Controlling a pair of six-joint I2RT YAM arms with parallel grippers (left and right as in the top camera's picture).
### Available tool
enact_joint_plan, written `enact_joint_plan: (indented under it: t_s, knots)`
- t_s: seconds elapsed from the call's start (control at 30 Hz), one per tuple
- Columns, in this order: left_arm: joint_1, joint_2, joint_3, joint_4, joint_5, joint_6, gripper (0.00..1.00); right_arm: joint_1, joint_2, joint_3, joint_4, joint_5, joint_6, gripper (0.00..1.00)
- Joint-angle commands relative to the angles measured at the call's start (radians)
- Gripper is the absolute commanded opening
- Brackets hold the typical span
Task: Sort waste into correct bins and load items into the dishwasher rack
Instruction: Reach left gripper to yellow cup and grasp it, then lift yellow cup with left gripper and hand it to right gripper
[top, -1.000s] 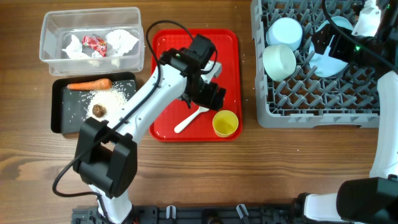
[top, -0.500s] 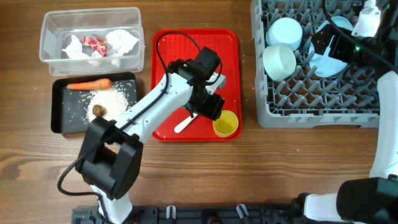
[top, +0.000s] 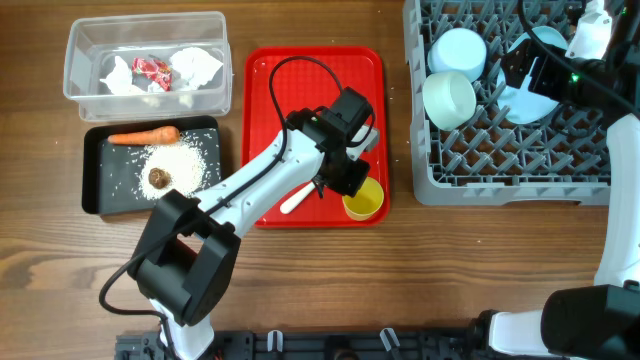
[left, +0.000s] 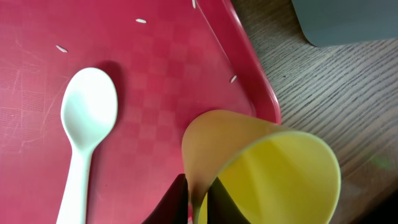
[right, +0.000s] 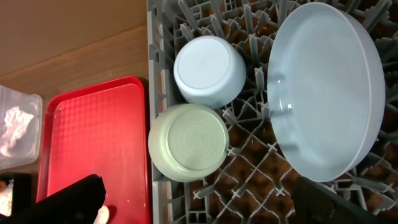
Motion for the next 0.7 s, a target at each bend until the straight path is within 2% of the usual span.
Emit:
enact_joint_plan:
  t_s: [0.0, 0.37, 0.43, 0.53, 0.67]
  knots:
    - [-0.003, 0.013, -0.01, 0.003, -0.011, 0.004, 0.08, -0.001, -0.004, 0.0, -0.003, 0.018, -0.011, 0.99]
    - [-0.007, 0.058, -0.01, 0.003, -0.011, 0.004, 0.08, -0.001, -0.004, 0.0, -0.005, 0.018, -0.011, 0.99]
    - [-0.008, 0.059, -0.01, 0.003, -0.011, 0.004, 0.04, -0.001, -0.004, 0.0, -0.005, 0.018, -0.011, 1.0]
    - [0.0, 0.045, -0.009, -0.008, -0.009, -0.005, 0.04, -0.001, -0.004, 0.0, -0.008, 0.018, -0.01, 1.0]
    - [0.078, -0.035, 0.062, -0.084, 0.115, -0.007, 0.04, -0.001, -0.004, 0.0, -0.015, 0.012, -0.011, 0.98]
